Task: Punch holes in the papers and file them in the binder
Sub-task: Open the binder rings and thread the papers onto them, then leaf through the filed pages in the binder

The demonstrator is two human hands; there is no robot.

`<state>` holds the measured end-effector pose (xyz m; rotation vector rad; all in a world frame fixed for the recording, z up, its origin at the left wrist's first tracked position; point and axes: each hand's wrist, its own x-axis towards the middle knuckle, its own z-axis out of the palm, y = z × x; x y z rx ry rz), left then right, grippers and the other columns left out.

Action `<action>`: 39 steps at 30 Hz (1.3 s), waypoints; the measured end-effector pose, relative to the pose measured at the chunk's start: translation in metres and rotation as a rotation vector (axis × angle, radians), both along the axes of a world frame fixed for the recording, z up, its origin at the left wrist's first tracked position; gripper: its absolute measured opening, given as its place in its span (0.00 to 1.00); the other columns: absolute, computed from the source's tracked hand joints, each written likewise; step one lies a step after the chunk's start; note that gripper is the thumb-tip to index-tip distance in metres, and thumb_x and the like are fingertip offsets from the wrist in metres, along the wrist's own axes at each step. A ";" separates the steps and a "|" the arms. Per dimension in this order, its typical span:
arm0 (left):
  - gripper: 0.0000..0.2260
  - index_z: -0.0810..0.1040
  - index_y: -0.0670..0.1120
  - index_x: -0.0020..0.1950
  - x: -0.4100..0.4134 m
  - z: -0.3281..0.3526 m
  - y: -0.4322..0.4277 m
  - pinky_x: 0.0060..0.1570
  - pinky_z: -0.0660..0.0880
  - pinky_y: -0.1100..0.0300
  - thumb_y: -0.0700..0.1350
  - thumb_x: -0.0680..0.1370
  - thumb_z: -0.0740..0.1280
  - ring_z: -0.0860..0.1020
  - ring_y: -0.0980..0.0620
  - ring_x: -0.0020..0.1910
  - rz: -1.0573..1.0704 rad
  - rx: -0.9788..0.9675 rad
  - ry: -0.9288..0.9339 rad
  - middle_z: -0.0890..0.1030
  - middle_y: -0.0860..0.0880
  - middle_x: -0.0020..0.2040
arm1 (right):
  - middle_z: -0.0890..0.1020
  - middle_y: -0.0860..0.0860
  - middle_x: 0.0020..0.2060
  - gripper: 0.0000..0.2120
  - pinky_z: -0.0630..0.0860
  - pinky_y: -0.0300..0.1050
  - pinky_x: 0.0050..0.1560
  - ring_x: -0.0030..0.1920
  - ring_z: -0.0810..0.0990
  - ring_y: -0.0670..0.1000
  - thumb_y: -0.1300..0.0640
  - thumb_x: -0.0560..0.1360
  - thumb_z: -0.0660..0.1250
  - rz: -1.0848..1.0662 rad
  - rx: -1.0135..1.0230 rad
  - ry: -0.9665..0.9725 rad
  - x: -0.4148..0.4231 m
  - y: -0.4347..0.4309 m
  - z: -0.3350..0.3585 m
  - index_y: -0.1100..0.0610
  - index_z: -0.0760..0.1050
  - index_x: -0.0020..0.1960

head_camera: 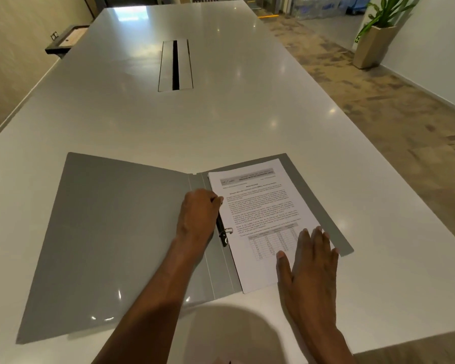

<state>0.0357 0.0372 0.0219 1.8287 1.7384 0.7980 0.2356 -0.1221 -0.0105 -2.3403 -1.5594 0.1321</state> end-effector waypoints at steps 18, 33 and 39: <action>0.20 0.80 0.45 0.72 0.010 -0.014 -0.017 0.52 0.74 0.65 0.45 0.80 0.74 0.78 0.51 0.50 0.070 0.042 -0.031 0.72 0.48 0.55 | 0.52 0.66 0.82 0.47 0.46 0.64 0.82 0.84 0.47 0.63 0.30 0.79 0.47 -0.167 -0.077 -0.120 -0.012 -0.029 0.002 0.66 0.49 0.83; 0.21 0.79 0.45 0.72 0.010 -0.017 -0.020 0.52 0.75 0.65 0.45 0.80 0.75 0.80 0.51 0.50 0.082 0.063 -0.065 0.73 0.49 0.56 | 0.59 0.65 0.81 0.45 0.51 0.63 0.82 0.83 0.54 0.62 0.33 0.80 0.52 -0.152 -0.063 -0.038 -0.011 -0.022 0.001 0.67 0.51 0.82; 0.21 0.78 0.45 0.74 0.010 -0.013 -0.020 0.48 0.72 0.74 0.45 0.81 0.74 0.78 0.52 0.50 0.089 0.040 -0.057 0.72 0.49 0.56 | 0.55 0.56 0.84 0.43 0.49 0.57 0.83 0.84 0.48 0.57 0.43 0.80 0.66 -0.123 0.026 0.282 -0.015 -0.015 0.014 0.57 0.45 0.84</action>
